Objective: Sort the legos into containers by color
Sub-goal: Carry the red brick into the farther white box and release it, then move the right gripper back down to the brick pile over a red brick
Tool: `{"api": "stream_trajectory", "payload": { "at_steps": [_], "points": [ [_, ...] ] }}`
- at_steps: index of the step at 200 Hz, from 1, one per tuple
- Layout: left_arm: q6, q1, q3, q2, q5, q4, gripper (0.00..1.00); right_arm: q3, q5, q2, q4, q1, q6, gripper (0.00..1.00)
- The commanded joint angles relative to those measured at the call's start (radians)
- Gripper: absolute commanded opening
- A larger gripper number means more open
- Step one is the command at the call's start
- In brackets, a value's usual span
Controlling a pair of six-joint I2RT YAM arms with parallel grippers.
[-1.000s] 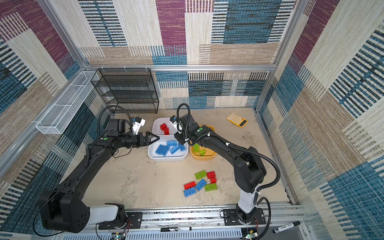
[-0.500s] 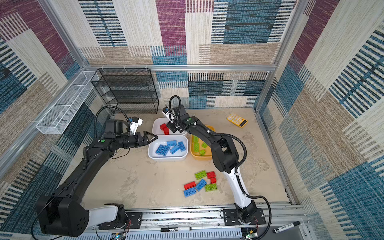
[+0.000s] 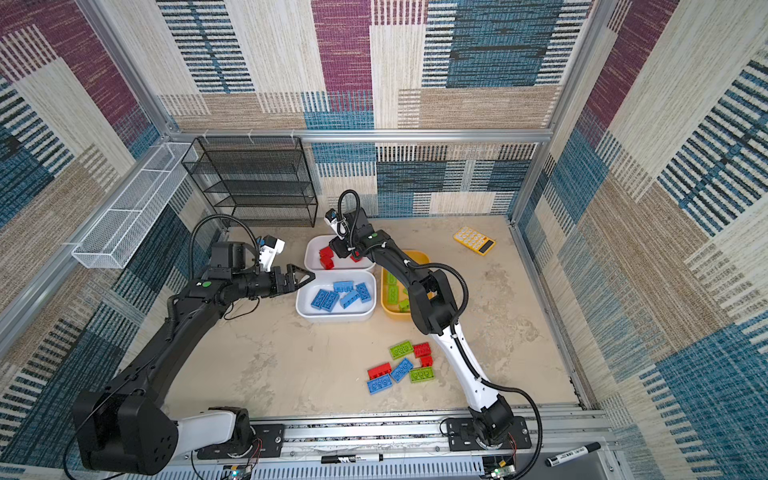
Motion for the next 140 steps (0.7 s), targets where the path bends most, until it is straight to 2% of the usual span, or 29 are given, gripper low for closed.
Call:
{"api": "stream_trajectory", "payload": {
  "at_steps": [1, 31, 68, 108, 140],
  "points": [
    [0.002, 0.003, 0.003, -0.004, 0.015, 0.010, 0.99, -0.015, -0.029, -0.035, -0.016, 0.000, -0.005, 0.72],
    [0.001, 0.005, -0.003, -0.003, 0.021, 0.014, 0.99, -0.197, -0.059, -0.193, 0.008, -0.001, -0.045, 0.74],
    [0.004, 0.005, -0.004, 0.003, 0.034, 0.012, 0.99, -0.626, -0.170, -0.526, 0.082, -0.001, -0.110, 0.78],
    [0.023, 0.007, -0.001, 0.012, 0.041, -0.016, 0.99, -1.033, -0.289, -0.870, 0.012, 0.000, -0.259, 0.78],
    [0.033, 0.006, 0.000, 0.022, 0.046, -0.032, 0.99, -1.287, -0.282, -1.088, -0.085, -0.001, -0.390, 0.77]
  ]
}}
